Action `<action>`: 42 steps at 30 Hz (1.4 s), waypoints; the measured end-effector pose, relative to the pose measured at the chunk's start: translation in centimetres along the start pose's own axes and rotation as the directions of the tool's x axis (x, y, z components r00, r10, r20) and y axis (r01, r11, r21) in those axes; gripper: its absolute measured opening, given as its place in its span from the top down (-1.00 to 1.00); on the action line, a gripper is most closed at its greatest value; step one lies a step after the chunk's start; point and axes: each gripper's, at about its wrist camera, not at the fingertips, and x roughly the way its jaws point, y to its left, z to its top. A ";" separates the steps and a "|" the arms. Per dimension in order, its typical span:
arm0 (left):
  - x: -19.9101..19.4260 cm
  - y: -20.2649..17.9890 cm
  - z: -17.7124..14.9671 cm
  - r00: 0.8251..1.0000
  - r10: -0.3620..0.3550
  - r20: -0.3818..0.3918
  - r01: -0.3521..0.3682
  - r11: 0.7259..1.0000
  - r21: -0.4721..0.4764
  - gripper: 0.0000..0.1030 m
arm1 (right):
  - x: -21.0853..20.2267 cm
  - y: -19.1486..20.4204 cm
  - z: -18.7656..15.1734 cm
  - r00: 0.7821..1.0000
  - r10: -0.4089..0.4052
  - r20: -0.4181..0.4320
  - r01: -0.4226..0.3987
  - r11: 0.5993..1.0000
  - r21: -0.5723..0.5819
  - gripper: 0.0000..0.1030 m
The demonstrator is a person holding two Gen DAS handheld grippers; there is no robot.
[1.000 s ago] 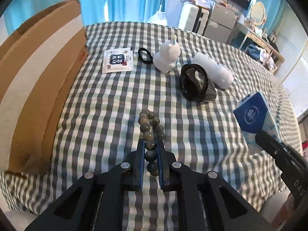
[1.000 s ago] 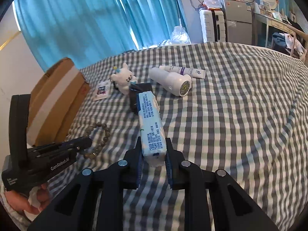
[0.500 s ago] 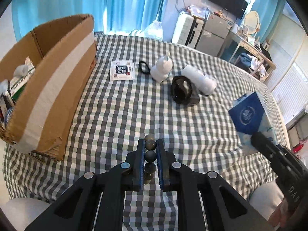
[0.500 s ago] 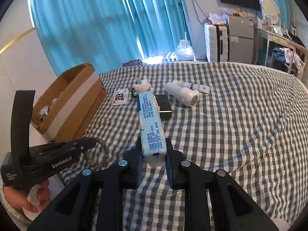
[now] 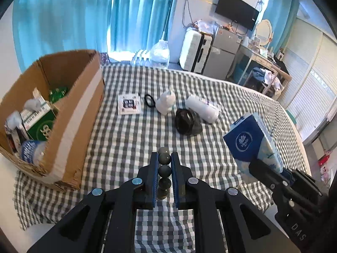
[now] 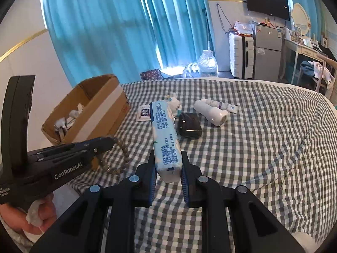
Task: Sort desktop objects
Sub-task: 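Carry the package and bead bracelet over the cardboard box with both tools, then open both tools to drop the package and bracelet into the box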
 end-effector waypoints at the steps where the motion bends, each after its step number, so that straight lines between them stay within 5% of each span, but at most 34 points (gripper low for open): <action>1: -0.2 0.2 0.2 1.000 -0.003 0.005 0.003 1.000 0.000 0.78 | -0.2 0.1 0.1 1.000 -0.001 0.003 0.001 1.000 -0.004 0.63; 15: -4.1 4.0 6.6 0.991 -0.020 0.129 0.021 1.000 -0.009 0.78 | -0.8 5.0 3.4 0.995 0.088 0.041 -0.085 0.995 -0.060 0.62; 26: -5.2 12.2 13.1 0.975 0.095 0.202 -0.091 0.995 -0.032 0.78 | 3.1 13.3 8.9 0.964 0.260 0.047 -0.253 0.960 -0.122 0.63; 38: 2.2 23.9 16.0 0.966 0.249 0.075 -0.244 0.967 -0.069 0.78 | 14.6 18.7 10.3 0.928 0.360 -0.091 -0.364 0.931 -0.022 0.62; 40: 3.4 24.9 15.9 0.966 0.254 0.044 -0.250 0.966 -0.071 0.78 | 15.8 18.8 10.4 0.927 0.364 -0.096 -0.366 0.931 -0.009 0.57; 42: 4.4 25.6 15.9 0.964 0.263 0.024 -0.261 0.963 -0.067 0.77 | 16.4 18.5 10.5 0.921 0.382 -0.078 -0.382 0.924 0.020 0.08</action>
